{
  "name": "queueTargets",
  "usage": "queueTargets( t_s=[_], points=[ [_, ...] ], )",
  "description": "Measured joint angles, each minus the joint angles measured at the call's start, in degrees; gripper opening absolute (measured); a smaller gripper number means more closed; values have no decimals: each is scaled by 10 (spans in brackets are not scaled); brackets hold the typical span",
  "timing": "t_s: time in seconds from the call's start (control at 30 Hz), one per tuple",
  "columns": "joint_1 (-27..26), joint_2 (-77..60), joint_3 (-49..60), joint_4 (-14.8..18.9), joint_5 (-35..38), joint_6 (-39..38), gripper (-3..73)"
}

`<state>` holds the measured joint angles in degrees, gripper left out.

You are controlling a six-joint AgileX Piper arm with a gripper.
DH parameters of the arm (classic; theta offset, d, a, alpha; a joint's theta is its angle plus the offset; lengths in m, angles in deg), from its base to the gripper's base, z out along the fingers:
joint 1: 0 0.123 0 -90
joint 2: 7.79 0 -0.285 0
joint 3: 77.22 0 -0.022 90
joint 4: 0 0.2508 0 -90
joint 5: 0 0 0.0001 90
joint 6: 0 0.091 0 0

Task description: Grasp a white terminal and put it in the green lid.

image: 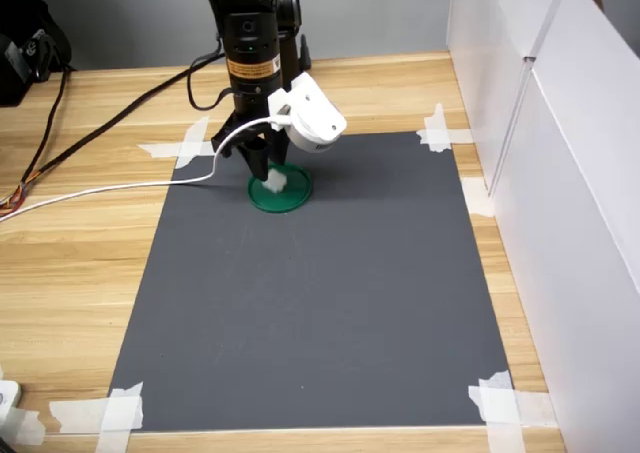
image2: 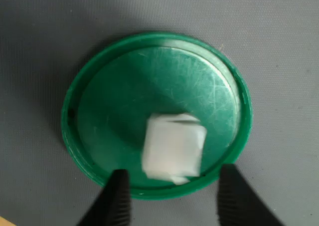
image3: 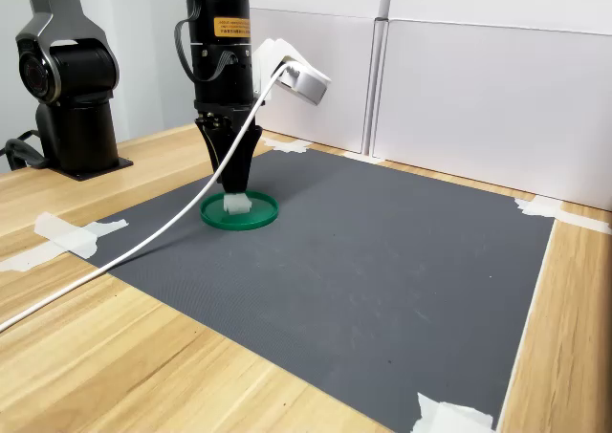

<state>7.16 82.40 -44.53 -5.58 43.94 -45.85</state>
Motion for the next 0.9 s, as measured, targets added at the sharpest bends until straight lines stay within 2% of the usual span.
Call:
queueTargets(
  t_s=[0.2,0.3,0.4,0.53,0.7,0.77,0.9],
  points=[
    [-3,-3,0,7,-4,7,510],
    [-19,-24,1,34,-26,7,511],
    [-48,-58,1,85,-58,-6,483],
    [-93,-106,2,155,-89,-39,345],
    [-133,-172,2,235,-124,-79,58],
    [-142,-201,2,270,-137,-92,6],
    [-144,-250,-13,318,-137,-86,-17]
  ],
)
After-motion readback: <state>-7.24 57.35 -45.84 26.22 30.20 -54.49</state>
